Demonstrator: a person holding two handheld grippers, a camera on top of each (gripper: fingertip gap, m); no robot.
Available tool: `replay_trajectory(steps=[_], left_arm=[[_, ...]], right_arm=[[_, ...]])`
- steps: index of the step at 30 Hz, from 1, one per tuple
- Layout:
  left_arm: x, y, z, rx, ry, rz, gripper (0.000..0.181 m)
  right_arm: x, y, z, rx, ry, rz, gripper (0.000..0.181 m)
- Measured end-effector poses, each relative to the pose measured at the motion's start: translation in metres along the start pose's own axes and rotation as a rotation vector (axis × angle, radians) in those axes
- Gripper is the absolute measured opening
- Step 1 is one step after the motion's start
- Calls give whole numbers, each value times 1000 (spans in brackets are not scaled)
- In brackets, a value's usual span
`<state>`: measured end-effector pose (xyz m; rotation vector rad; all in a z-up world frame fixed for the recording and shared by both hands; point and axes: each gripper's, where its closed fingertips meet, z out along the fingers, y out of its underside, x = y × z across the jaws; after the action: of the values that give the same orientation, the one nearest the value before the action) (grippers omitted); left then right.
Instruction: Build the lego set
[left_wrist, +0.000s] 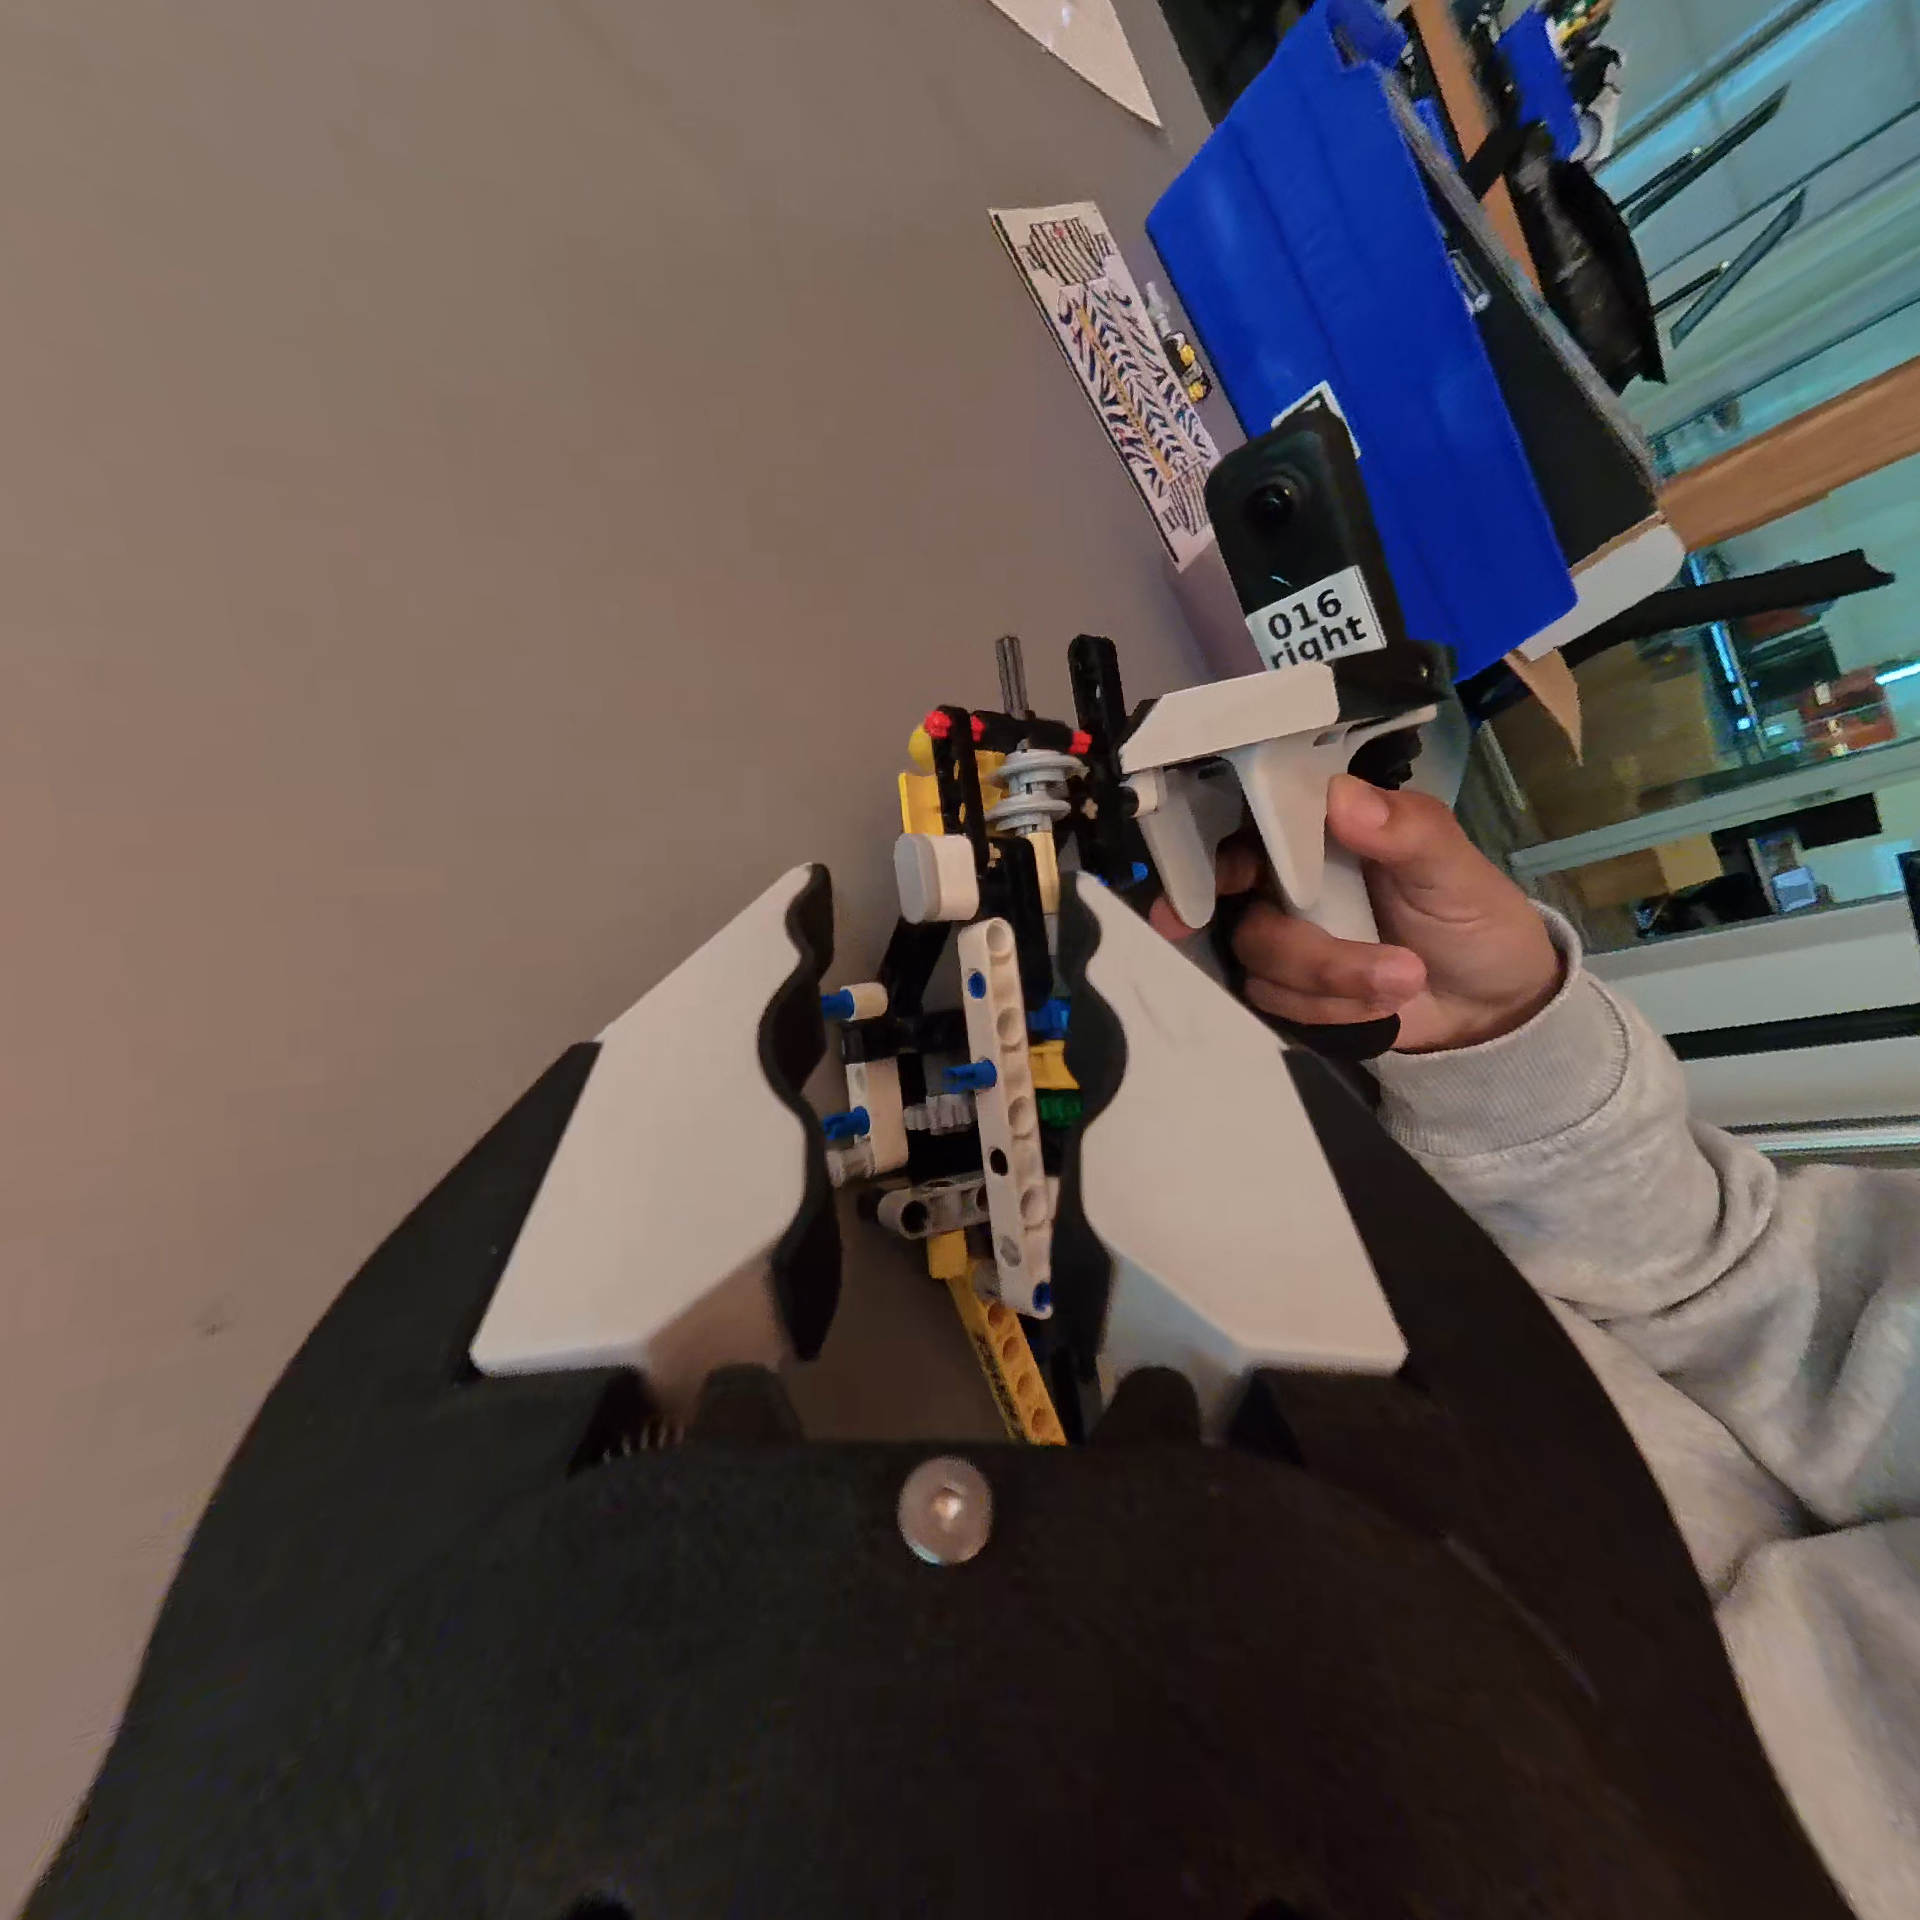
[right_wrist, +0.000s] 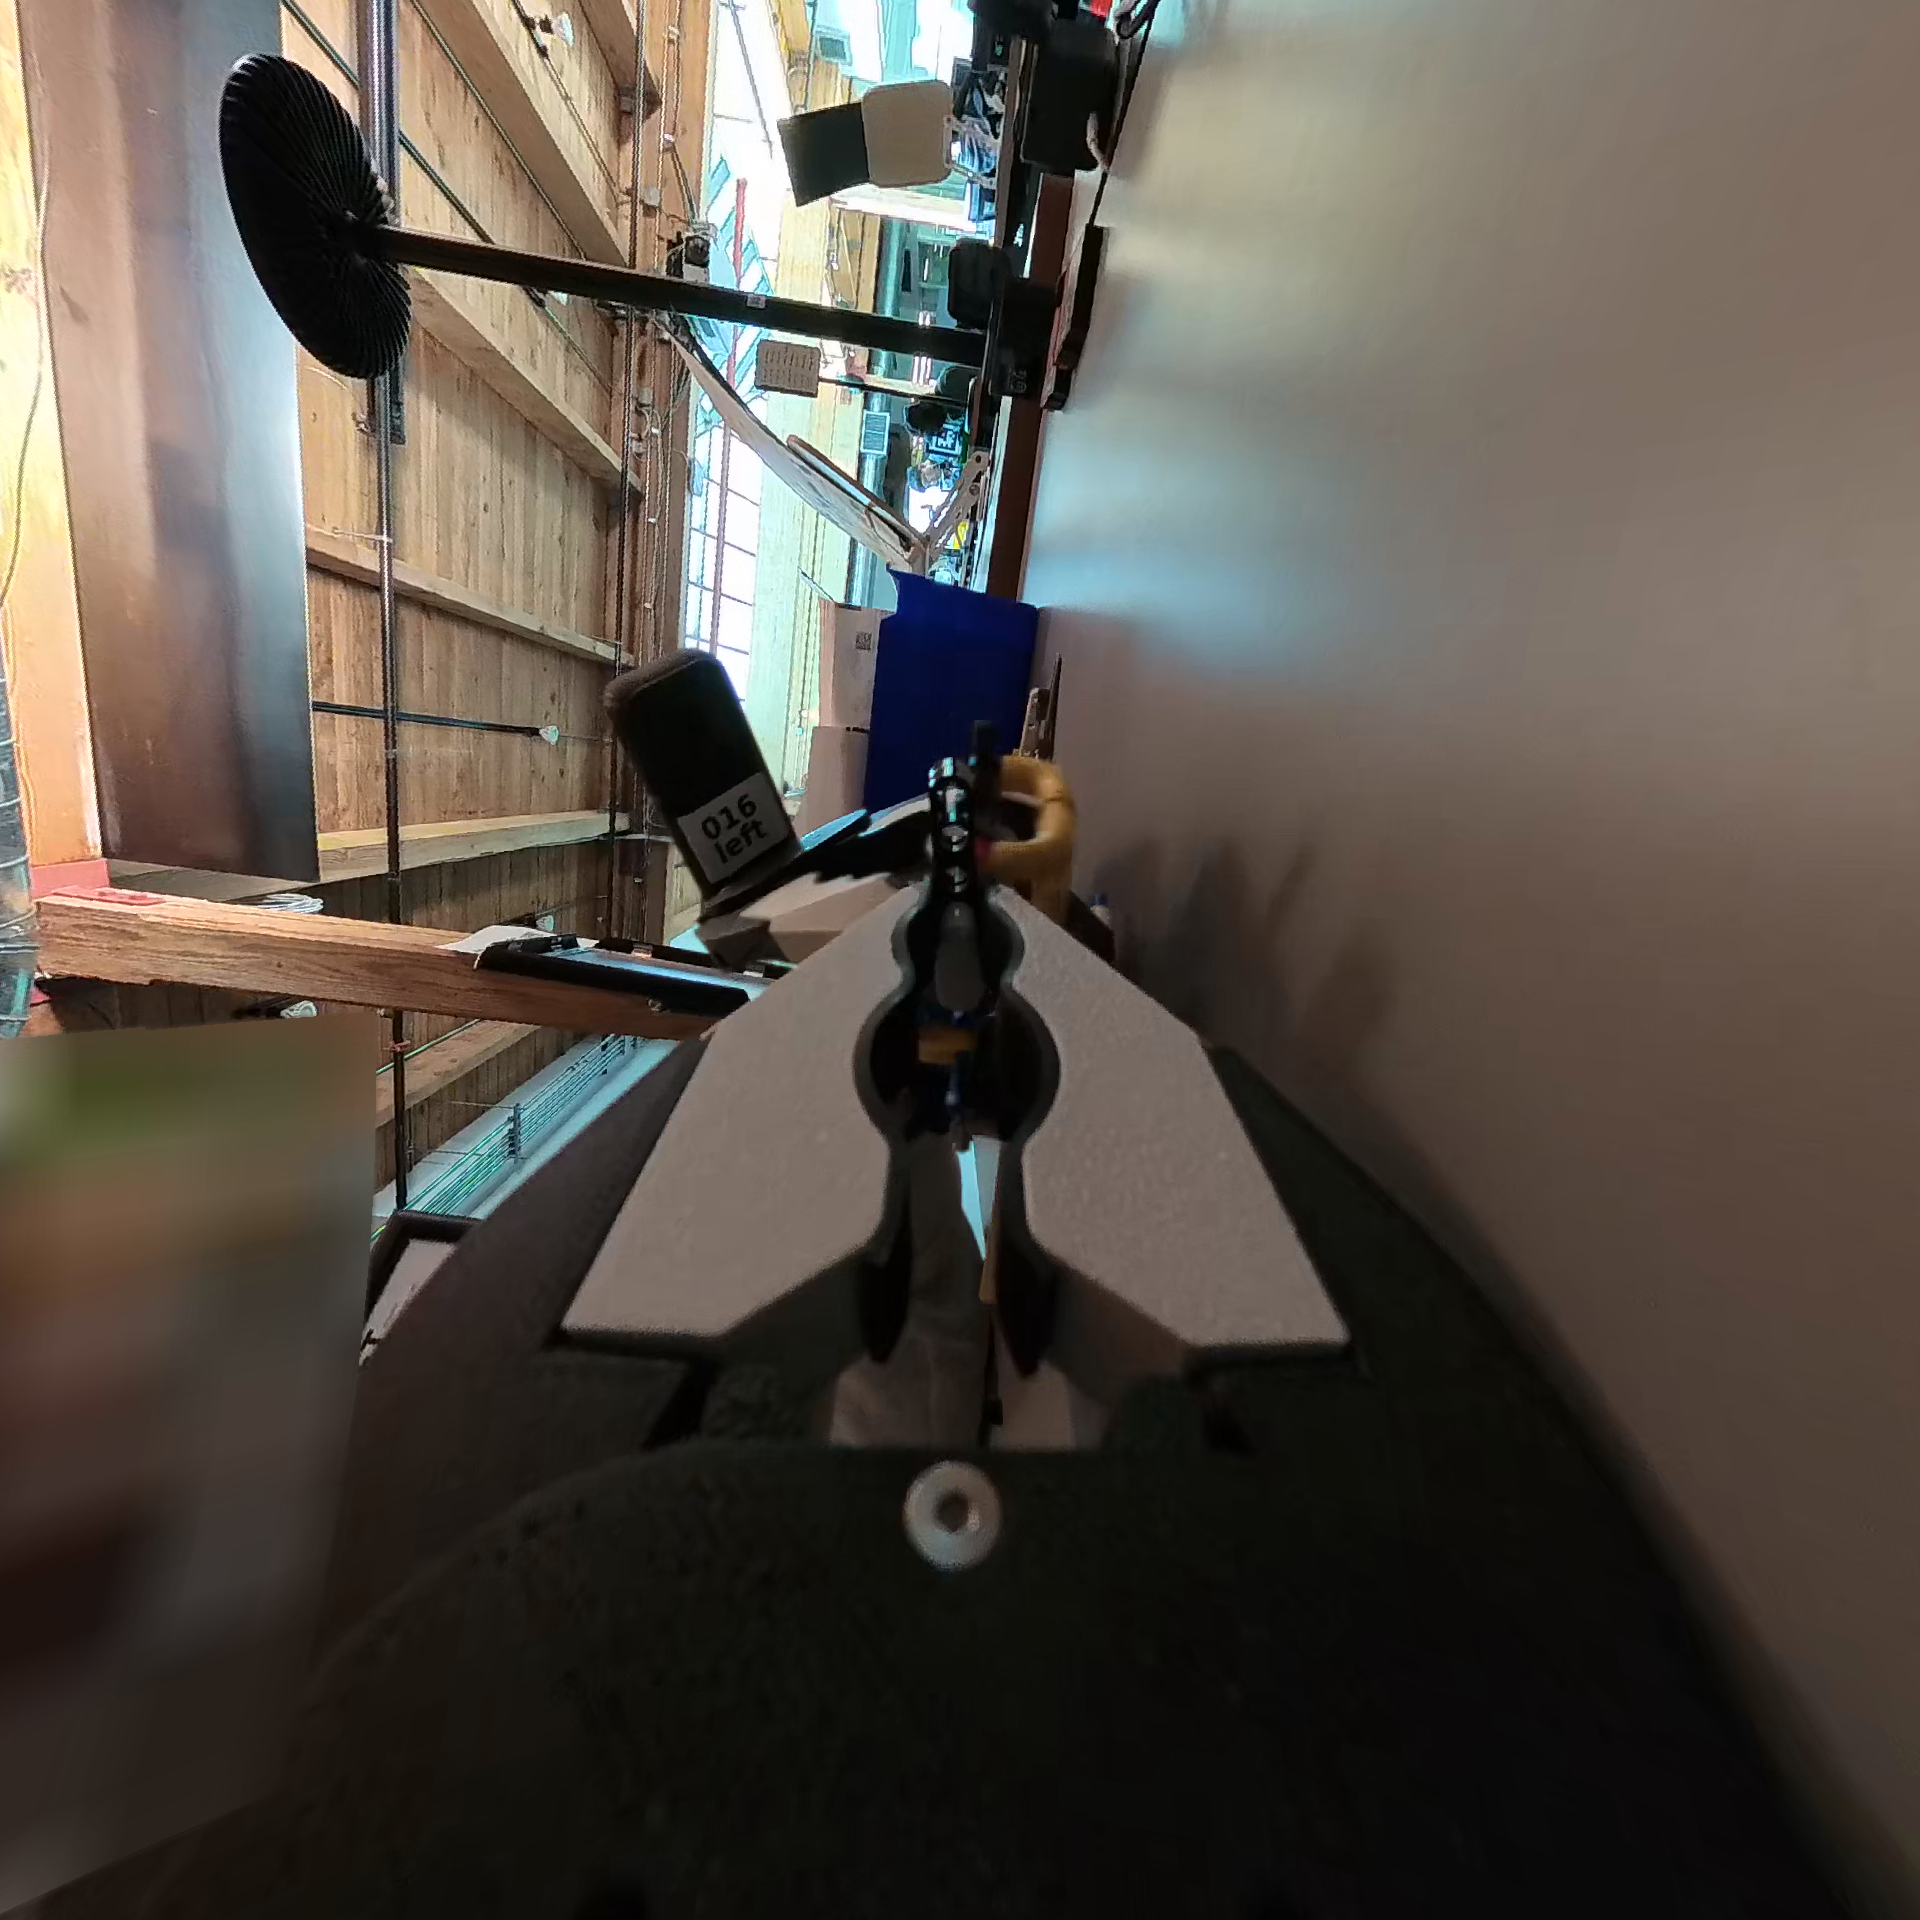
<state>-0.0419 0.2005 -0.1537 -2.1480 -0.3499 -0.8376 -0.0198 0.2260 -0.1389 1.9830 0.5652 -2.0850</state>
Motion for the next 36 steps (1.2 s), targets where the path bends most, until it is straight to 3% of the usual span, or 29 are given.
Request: replay_trajectory(steps=[1, 4, 7, 10, 15, 20, 22, 29, 36], left_arm=[[0, 0, 0, 4, 6, -7, 38], [2, -2, -1, 22, 58, -38, 22], [2, -4, -3, 43, 107, -86, 20], [2, -5, -3, 47, 133, -106, 41], [5, 10, 9, -43, 184, -140, 54], [17, 14, 12, -89, 309, -195, 48], [13, 14, 11, -89, 303, -214, 34], [6, 1, 0, 9, 333, -263, 27], [9, -19, -14, 142, 423, -300, 25]], right_arm=[[0, 1, -1, -1, 1, 0, 6], [0, 2, -3, -4, -1, -1, 5], [0, 4, -4, -5, 1, 3, 5], [0, 4, -5, -4, -3, 9, 5], [-1, 4, -4, -9, -6, 2, 5], [-1, 5, -4, -14, -11, 0, 5], [-3, 5, -5, -13, -22, 0, 5], [-9, 0, -9, 19, -68, -6, 5], [-16, 7, 0, -19, -53, -153, 6]])
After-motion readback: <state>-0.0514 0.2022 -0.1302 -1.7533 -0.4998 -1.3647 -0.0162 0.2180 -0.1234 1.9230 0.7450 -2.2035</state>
